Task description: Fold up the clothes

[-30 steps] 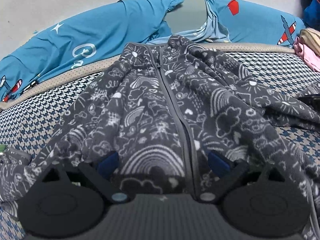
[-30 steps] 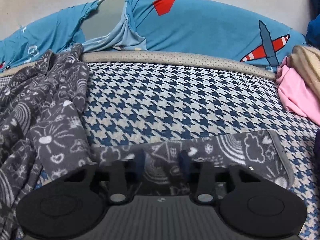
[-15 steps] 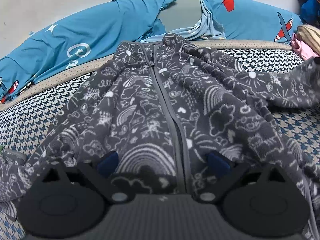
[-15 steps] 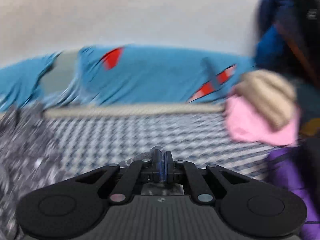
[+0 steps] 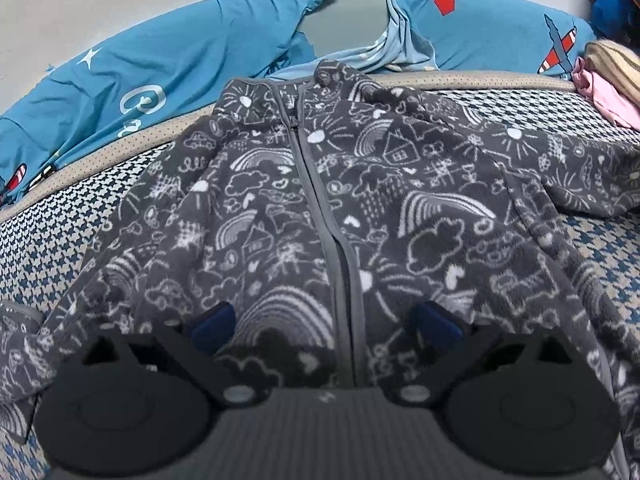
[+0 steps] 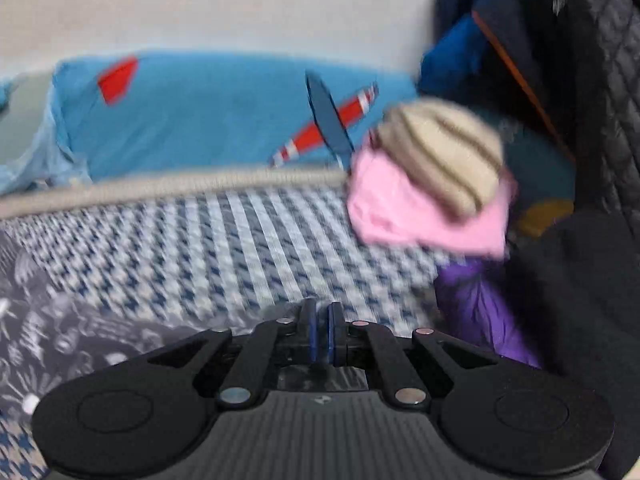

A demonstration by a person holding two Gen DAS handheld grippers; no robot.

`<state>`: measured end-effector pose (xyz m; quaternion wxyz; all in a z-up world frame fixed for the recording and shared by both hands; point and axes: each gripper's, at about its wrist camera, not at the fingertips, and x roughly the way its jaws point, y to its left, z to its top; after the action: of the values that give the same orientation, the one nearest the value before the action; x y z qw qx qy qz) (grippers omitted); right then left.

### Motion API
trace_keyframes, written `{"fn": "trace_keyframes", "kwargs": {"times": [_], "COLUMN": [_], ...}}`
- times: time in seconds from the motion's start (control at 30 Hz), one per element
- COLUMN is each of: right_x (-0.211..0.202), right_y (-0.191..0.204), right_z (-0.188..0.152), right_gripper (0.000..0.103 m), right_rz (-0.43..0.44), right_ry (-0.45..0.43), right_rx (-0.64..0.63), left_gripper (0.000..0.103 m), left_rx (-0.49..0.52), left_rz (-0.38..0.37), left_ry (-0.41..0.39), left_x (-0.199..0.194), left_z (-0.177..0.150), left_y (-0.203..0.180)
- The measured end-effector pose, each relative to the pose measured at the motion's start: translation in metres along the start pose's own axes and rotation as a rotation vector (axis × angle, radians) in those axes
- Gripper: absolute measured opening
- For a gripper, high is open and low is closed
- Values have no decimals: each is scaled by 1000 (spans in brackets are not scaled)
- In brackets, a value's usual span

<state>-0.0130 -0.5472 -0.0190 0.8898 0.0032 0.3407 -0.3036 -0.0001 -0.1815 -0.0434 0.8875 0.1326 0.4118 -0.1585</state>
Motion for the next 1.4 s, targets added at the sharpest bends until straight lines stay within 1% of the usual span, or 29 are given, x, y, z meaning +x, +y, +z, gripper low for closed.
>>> {"fn": "trace_keyframes", "kwargs": {"times": [0.03, 0.1, 0.13, 0.2, 0.27, 0.47, 0.53, 0.67, 0.7, 0.77, 0.9, 1.0, 1.23, 1.4], "right_x": [2, -3, -6, -12, -14, -11, -10, -4, -2, 2, 10, 15, 24, 32], "right_y": [-3, -12, -16, -20, -16, 17, 33, 62, 69, 84, 110, 132, 164, 186], "right_z": [-1, 1, 2, 5, 6, 9, 10, 9, 8, 9, 13, 17, 27, 25], "right_gripper": [4, 9, 9, 10, 10, 11, 13, 25, 26, 27, 36, 39, 46, 52], "right_rz": [-7, -5, 2, 65, 141, 365, 418, 489, 507, 531, 579, 613, 670, 704], "right_ry": [15, -8, -21, -56, -73, -69, -68, -59, -54, -53, -57, -53, -51, -18], "right_rx": [14, 60, 82, 124, 132, 86, 50, -1, -7, -28, -66, -80, -53, -105], "left_gripper": [99, 99, 99, 99, 99, 100, 101, 102, 102, 103, 103, 103, 103, 103], "left_rx": [1, 4, 6, 4, 5, 17, 13, 6, 4, -3, -19, -34, -60, -74], "left_rz": [-1, -2, -2, -2, -6, -5, -6, -3, -4, -8, -19, -26, -37, -44], "left_ry": [0, -3, -4, -4, -3, -4, 0, 0, 1, 5, 15, 23, 40, 51], "left_x": [0, -2, -2, -2, -3, -2, -1, 0, 1, 1, 4, 6, 10, 13], "left_z": [0, 0, 0, 0, 0, -1, -1, 0, 0, 1, 3, 5, 8, 10], "left_y": [0, -2, -2, -4, -5, -9, -8, -9, -9, -9, -8, -7, -3, 0]}}
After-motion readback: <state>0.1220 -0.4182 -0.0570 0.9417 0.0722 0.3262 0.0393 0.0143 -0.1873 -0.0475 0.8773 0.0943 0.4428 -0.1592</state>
